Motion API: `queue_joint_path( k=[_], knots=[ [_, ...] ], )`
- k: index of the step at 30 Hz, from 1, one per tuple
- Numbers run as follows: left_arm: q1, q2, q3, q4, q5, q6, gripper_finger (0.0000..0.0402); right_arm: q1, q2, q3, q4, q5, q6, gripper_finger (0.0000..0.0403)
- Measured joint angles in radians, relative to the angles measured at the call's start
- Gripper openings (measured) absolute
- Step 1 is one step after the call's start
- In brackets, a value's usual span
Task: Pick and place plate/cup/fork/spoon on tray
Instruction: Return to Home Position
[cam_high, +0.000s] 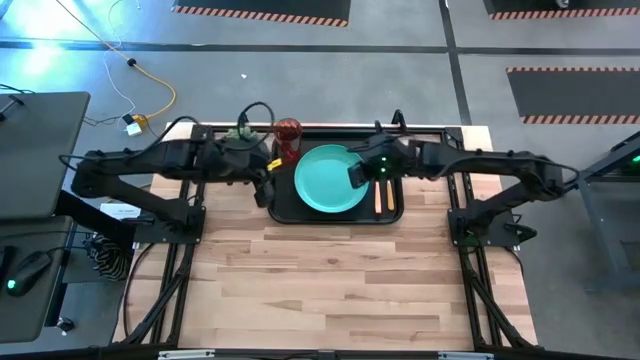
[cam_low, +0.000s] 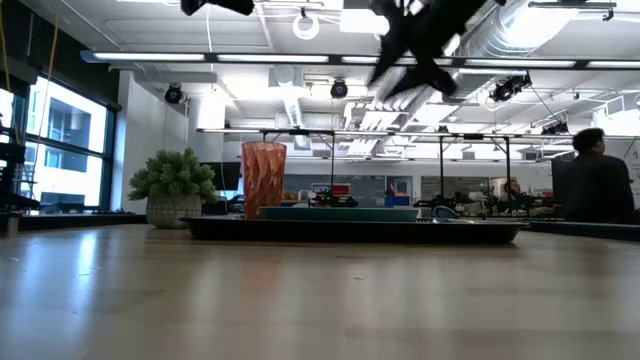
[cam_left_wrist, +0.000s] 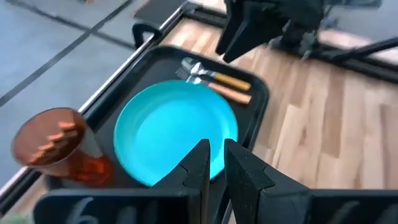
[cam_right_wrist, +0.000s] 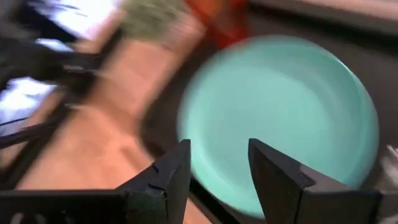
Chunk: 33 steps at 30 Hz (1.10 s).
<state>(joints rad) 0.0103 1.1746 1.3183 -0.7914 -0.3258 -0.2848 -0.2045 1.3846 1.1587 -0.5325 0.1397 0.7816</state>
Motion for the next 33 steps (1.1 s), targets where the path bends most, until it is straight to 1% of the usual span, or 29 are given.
queue_joint_path(
  k=[3, 6, 9, 11, 14, 17, 20, 29, 33],
  knots=[
    [-0.01, -0.078, -0.113, 0.098, 0.002, -0.001, 0.0039, 0.043, -0.027, 0.0, 0.137, -0.009, -0.136, 0.0151],
    [-0.027, -0.152, -0.218, 0.192, 0.001, -0.001, 0.0039, 0.074, -0.043, 0.0, 0.276, -0.058, -0.282, 0.0151],
    [-0.05, -0.234, -0.325, 0.328, 0.0, 0.022, 0.0039, 0.094, -0.054, 0.0, 0.407, -0.122, -0.407, 0.0151],
    [-0.062, -0.287, -0.395, 0.405, -0.005, 0.029, 0.0039, 0.103, -0.058, 0.001, 0.475, -0.147, -0.47, 0.0151],
    [-0.072, -0.363, -0.495, 0.468, -0.011, 0.027, 0.0039, 0.103, -0.062, 0.0, 0.548, -0.15, -0.525, 0.0151],
    [-0.072, -0.441, -0.58, 0.491, -0.023, 0.026, 0.0039, 0.093, -0.068, 0.0, 0.563, -0.15, -0.537, 0.0151],
    [-0.071, -0.519, -0.655, 0.511, -0.027, 0.026, 0.0039, 0.08, -0.07, 0.0, 0.56, -0.151, -0.51, 0.0151],
    [-0.063, -0.74, -0.824, 0.517, -0.038, 0.008, 0.0039, 0.053, -0.07, 0.0, 0.56, -0.14, -0.424, 0.0151],
    [-0.063, -0.836, -0.896, 0.535, -0.038, -0.002, 0.0039, 0.047, -0.07, 0.0, 0.561, -0.137, -0.422, 0.0151]
  ],
)
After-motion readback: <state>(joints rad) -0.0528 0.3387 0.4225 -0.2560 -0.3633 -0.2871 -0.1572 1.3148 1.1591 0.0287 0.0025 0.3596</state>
